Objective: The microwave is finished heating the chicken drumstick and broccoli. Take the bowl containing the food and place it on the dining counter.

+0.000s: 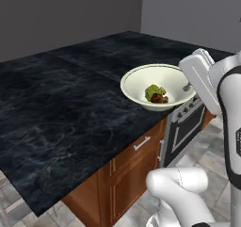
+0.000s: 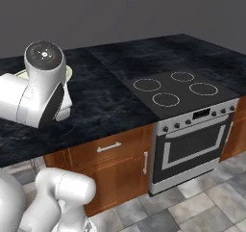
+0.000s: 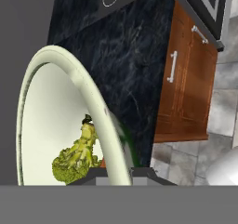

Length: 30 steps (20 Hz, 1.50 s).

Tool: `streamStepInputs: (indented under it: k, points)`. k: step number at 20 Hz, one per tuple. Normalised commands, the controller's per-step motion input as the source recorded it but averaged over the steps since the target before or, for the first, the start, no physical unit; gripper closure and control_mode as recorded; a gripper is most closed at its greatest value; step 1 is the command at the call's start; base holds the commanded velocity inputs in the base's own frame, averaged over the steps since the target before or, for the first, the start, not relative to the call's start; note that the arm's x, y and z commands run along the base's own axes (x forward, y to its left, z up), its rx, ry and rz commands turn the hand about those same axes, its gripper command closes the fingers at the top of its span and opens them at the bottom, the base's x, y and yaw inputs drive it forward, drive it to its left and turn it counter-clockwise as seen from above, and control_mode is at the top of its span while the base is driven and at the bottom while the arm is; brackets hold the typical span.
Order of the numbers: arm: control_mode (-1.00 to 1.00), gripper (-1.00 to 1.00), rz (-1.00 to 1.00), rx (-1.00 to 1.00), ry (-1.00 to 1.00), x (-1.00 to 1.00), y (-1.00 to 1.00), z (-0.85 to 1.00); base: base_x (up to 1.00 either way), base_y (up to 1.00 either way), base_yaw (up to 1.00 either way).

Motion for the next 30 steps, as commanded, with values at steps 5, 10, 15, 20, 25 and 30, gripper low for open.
streamStepInputs:
  k: [5,10,15,20,25,30]
  points:
    - [1.00,1.00,0.00,0.00,0.00,0.00,0.00,0.00,0.95,-0.68,0.37]
    - [1.00,1.00,0.00,0.00,0.00,0.00,0.00,0.00,0.50,-0.21,0.56]
    - [1.00,1.00,0.00,0.00,0.00,0.00,0.00,0.00,0.43,0.29,0.47]
    - [1.00,1.00,0.00,0.00,0.00,0.00,0.00,0.00,0.25,0.79,0.27]
    - [1.00,1.00,0.00,0.00,0.00,0.00,0.00,0.00,0.48,0.30,0.15]
    - [-1.00,1.00,0.01,0.10,0.20,0.86,-0.38,-0.24,0.00,0.00,0.00]
